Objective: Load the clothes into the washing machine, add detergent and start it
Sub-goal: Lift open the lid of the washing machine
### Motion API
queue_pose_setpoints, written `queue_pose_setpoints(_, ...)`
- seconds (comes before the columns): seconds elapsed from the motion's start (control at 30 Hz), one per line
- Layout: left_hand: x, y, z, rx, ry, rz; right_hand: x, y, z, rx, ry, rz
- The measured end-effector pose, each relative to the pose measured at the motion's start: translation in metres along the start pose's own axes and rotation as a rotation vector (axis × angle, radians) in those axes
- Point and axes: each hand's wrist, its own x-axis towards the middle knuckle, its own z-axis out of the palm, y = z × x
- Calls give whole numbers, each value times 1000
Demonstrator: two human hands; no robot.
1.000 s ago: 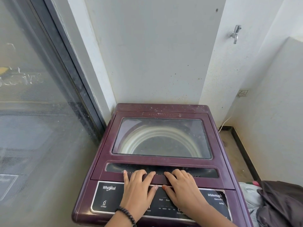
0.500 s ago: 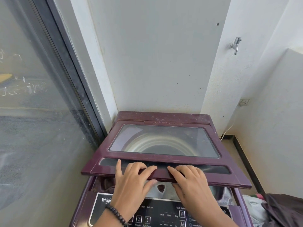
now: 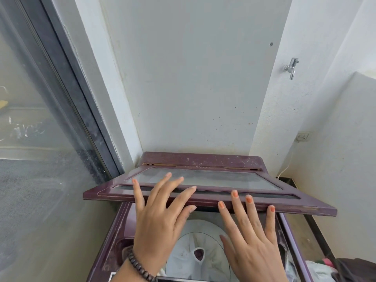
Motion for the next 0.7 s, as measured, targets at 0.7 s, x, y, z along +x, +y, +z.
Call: queue_pose_setpoints(0.7, 183, -49, 62, -83, 329, 136, 196, 79, 36, 43, 53, 93)
